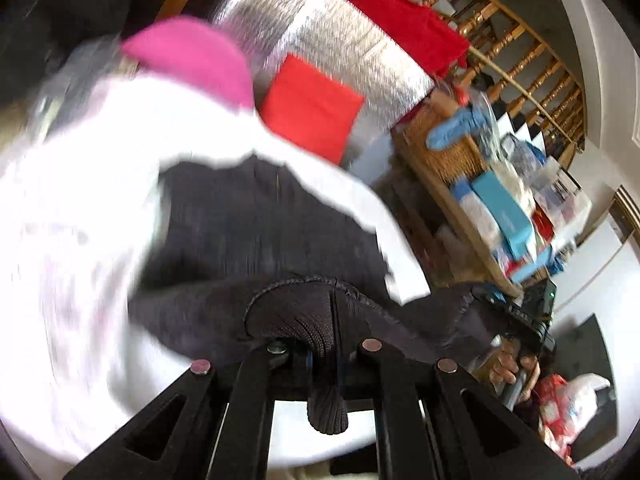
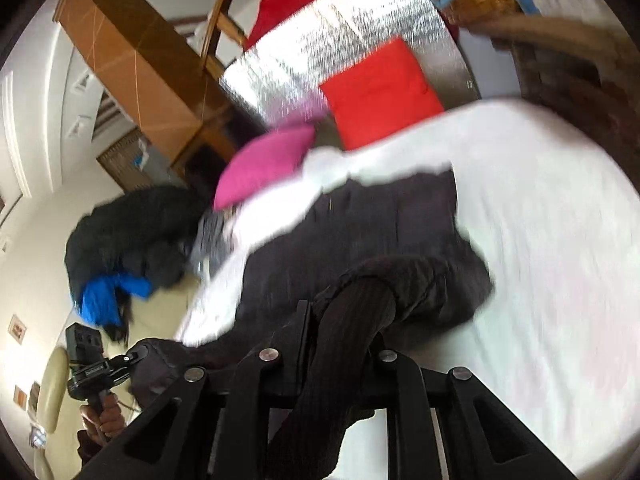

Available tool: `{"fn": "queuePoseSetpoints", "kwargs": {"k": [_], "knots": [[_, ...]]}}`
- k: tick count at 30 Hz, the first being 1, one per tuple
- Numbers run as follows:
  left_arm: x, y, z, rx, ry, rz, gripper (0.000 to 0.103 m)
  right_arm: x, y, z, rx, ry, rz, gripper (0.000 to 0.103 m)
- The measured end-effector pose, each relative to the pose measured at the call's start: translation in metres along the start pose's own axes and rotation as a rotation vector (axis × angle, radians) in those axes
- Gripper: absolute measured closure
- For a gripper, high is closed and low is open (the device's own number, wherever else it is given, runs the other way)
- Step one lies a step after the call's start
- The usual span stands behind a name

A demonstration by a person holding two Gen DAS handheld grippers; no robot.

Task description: Fold large clothes

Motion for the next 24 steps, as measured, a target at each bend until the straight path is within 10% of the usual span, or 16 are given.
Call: {"fn": "queuePoseSetpoints", "kwargs": {"k": [10,24], "knots": [[0.073,0.143,0.156,-0.065,0.080,-0.077,0.095,-0.045,0.127,0.191,-0.065,-0.086,0.083,0.086],[0.206,0.126,0.331,0.061,0.225,-0.232,0.091,-0.167,0.098,0.383,0.085,-0.141,0.394,0.083]]}}
Point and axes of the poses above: each gripper's, at about its wrist camera, not at the fingertips, and z roughly the way its jaws point, x to its left, y to its top, the point moved 4 cm from there along z, roughly the way its jaws point, and after that the axes turned 10 degrees about -x, right-handed, at the moved point
